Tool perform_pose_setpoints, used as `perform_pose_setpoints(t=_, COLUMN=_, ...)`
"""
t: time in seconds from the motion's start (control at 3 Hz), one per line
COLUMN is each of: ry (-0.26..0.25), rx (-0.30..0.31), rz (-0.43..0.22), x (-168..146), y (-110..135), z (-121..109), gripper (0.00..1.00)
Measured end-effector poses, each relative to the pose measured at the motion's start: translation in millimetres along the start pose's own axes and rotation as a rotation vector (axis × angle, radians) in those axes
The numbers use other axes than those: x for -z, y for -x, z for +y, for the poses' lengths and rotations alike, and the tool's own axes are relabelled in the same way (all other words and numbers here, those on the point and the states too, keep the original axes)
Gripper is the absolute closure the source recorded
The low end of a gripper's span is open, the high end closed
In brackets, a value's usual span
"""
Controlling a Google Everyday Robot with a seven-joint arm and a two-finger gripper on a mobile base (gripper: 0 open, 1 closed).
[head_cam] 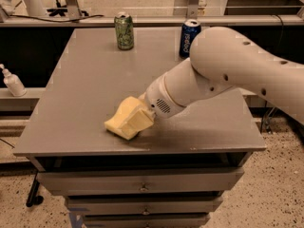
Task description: Move sponge near green can
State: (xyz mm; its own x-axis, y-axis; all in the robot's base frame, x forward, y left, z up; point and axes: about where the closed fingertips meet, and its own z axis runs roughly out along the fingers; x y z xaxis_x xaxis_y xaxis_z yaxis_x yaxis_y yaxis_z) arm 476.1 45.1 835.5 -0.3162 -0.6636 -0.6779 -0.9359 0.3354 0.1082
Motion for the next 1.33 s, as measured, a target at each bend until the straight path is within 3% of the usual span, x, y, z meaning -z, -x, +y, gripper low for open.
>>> perform_pose_setpoints(t=0.33, ry=0.004, rx=-0.011, rz=0.007, x=-2, y=-3, z=4, gripper=0.64)
perform_pose_setpoints(t=0.67, ry=-0.035, rx=-0.01, rz=0.024, x=10, y=-6, z=-11, gripper=0.88)
perform_pose_setpoints(t=1.0, ry=-0.13, rx=0.014, rz=0.059, x=45, y=-8, z=-50, gripper=1.0)
perform_pose_setpoints(t=1.33, ry=-0.276, rx=0.043, rz=0.099, x=111, y=-9, z=-100, gripper=1.0)
